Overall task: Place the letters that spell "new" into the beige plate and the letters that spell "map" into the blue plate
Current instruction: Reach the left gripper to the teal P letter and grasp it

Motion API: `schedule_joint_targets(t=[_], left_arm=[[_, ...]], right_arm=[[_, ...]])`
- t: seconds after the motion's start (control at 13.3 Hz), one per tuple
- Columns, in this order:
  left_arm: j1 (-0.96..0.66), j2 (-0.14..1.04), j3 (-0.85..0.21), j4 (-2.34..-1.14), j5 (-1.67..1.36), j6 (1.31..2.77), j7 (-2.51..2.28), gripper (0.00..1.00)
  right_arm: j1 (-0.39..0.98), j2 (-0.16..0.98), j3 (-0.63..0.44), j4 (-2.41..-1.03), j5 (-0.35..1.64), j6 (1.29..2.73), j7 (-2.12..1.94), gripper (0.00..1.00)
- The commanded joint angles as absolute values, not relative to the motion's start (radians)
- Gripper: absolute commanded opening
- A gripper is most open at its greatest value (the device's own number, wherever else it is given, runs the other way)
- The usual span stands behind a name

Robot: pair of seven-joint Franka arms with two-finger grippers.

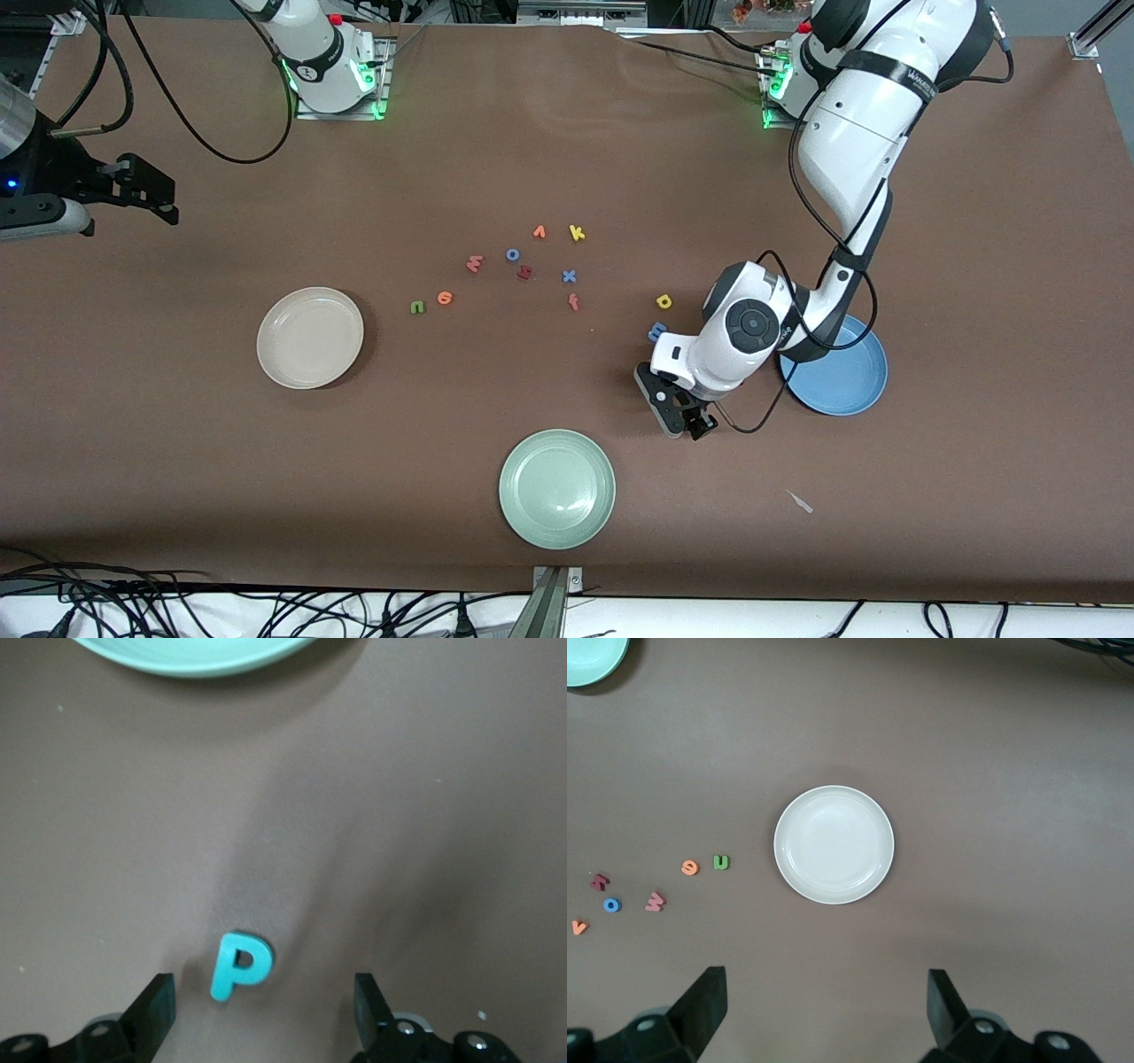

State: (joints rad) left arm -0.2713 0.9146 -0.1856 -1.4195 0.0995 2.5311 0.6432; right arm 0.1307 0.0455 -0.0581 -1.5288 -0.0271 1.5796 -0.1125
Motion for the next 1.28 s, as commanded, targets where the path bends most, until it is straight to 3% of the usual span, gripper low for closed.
schedule_joint_targets(t=[0.0, 0.15, 0.45, 0.53, 0.6, 0.83, 1.05, 1.21], left_arm=[[-0.273, 0.954, -0.183, -1.381, 0.129, 2.560, 0.670, 0.85], [-0.275, 0.959, -0.183, -1.379, 0.130, 2.563, 0.673, 0.76], [-0.279, 0.969, -0.179, -1.378, 0.130, 2.586, 0.672, 0.13], [-0.278, 0.968, -0.179, -1.378, 0.130, 2.586, 0.672, 0.05], [-0.278, 0.968, -0.179, -1.378, 0.130, 2.586, 0.672, 0.00], [-0.279, 0.960, -0.178, -1.378, 0.136, 2.585, 0.667, 0.00], [-0.290, 0.937, -0.178, -1.379, 0.137, 2.574, 0.661, 0.00], [-0.281, 0.887, -0.178, -1.381, 0.135, 2.484, 0.657, 0.00]], right_arm=[[0.127, 0.058, -0.058, -1.535, -0.009, 1.542, -0.142, 1.00], [0.138, 0.060, -0.049, -1.534, -0.003, 1.503, -0.150, 1.00], [0.164, 0.100, -0.046, -1.532, 0.000, 1.490, -0.155, 1.00], [0.185, 0.122, -0.048, -1.532, 0.017, 1.489, -0.159, 1.00], [0.208, 0.145, -0.041, -1.534, 0.028, 1.505, -0.150, 1.00], [0.270, 0.221, -0.035, -1.554, 0.061, 1.629, -0.027, 1.00], [0.267, 0.215, 0.064, -1.768, 0.051, 1.895, 0.141, 1.00], [0.267, 0.232, 0.104, -1.909, 0.023, 2.099, 0.170, 1.00]])
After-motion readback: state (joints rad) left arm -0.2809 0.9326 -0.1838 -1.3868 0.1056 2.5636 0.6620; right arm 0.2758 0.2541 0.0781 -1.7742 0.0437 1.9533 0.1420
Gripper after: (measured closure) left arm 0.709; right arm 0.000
